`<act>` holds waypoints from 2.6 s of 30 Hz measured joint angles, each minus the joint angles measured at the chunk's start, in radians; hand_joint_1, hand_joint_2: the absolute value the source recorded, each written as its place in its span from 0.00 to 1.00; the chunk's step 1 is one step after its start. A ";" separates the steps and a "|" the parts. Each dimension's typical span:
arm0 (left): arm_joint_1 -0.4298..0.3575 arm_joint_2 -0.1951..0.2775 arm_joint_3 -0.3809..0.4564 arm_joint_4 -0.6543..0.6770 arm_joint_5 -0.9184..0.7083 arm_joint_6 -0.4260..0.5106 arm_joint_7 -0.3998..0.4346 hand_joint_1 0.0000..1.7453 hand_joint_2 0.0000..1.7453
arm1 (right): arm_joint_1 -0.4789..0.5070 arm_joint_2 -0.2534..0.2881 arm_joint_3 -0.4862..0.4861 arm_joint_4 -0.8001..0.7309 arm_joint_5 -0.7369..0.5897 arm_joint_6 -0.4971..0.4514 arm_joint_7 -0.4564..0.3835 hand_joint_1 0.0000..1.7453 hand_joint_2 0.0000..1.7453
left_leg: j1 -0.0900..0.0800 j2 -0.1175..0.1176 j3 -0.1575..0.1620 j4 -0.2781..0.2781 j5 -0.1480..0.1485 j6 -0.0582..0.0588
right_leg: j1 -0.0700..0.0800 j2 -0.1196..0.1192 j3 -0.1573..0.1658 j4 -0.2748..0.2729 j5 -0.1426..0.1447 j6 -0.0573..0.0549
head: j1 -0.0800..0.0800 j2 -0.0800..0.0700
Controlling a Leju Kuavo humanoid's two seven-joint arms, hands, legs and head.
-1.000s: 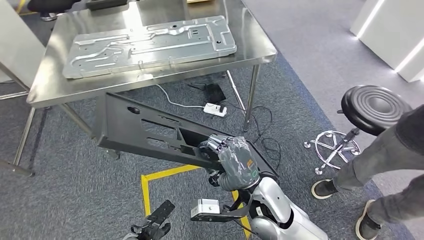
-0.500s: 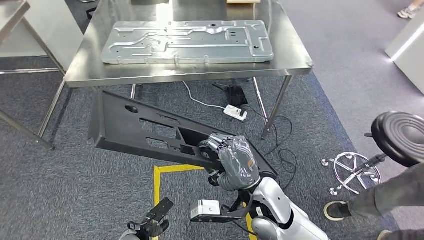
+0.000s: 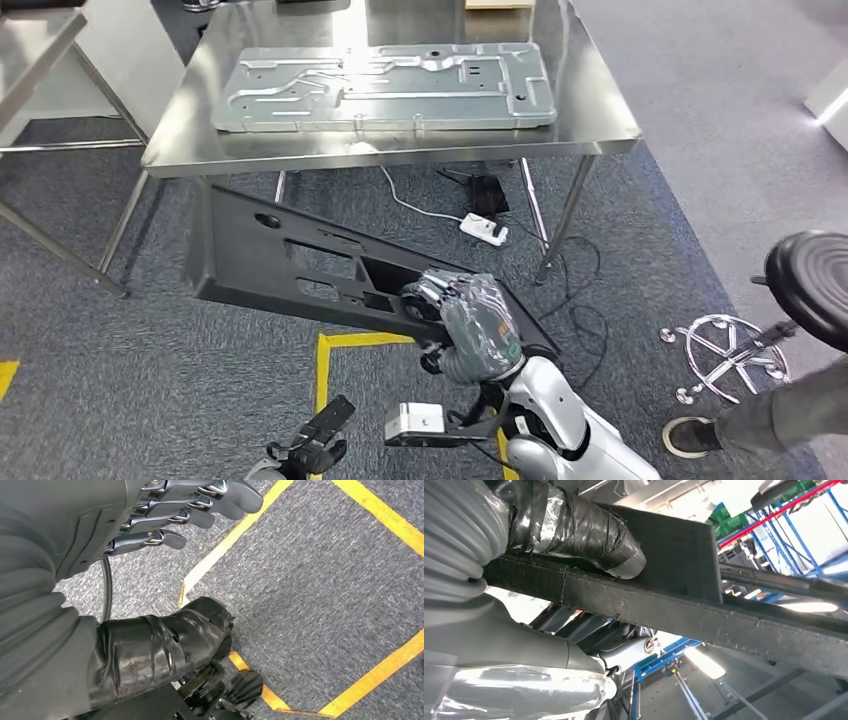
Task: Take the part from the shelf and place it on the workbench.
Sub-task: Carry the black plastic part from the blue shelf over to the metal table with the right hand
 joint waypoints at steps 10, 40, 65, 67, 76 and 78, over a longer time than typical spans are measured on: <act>0.002 0.001 0.000 0.000 0.000 -0.009 0.004 0.00 1.00 | -0.002 0.000 0.000 0.001 0.000 -0.001 0.000 1.00 1.00 | -0.001 0.005 0.041 -0.108 0.069 0.012 | 0.005 -0.001 0.014 -0.006 -0.015 0.014 | -0.002 0.000; -0.005 -0.003 0.000 0.000 -0.007 -0.021 0.008 0.00 1.00 | 0.000 -0.003 -0.003 -0.004 -0.006 0.013 0.009 1.00 1.00 | 0.007 0.007 0.036 -0.104 0.075 0.002 | 0.003 0.005 0.016 -0.007 -0.015 0.015 | -0.008 0.000; -0.016 0.006 0.000 0.000 -0.017 -0.043 0.006 0.00 1.00 | -0.016 -0.002 0.001 -0.011 0.040 0.050 0.038 1.00 1.00 | 0.014 0.005 -0.075 0.147 -0.038 -0.016 | 0.002 0.002 0.002 -0.005 -0.002 -0.007 | -0.011 0.000; -0.016 0.008 0.000 0.000 -0.017 -0.044 0.005 0.00 1.00 | -0.017 -0.001 0.002 -0.011 0.042 0.053 0.041 1.00 1.00 | 0.016 0.007 -0.044 0.047 0.042 -0.015 | 0.000 0.003 0.018 -0.005 -0.013 -0.002 | -0.011 0.000; -0.024 0.009 0.000 0.000 -0.017 -0.043 -0.001 0.00 1.00 | -0.034 0.003 0.008 -0.012 0.051 0.053 0.044 1.00 1.00 | 0.012 0.005 0.053 -0.128 0.077 0.031 | 0.002 0.002 -0.003 0.072 -0.077 0.035 | -0.007 0.000; -0.024 0.009 0.000 0.000 -0.017 -0.043 -0.002 0.00 1.00 | -0.035 0.002 0.009 -0.011 0.051 0.053 0.043 1.00 1.00 | 0.009 0.005 0.065 -0.129 0.067 0.040 | 0.003 0.002 -0.079 0.207 -0.121 0.034 | -0.006 0.000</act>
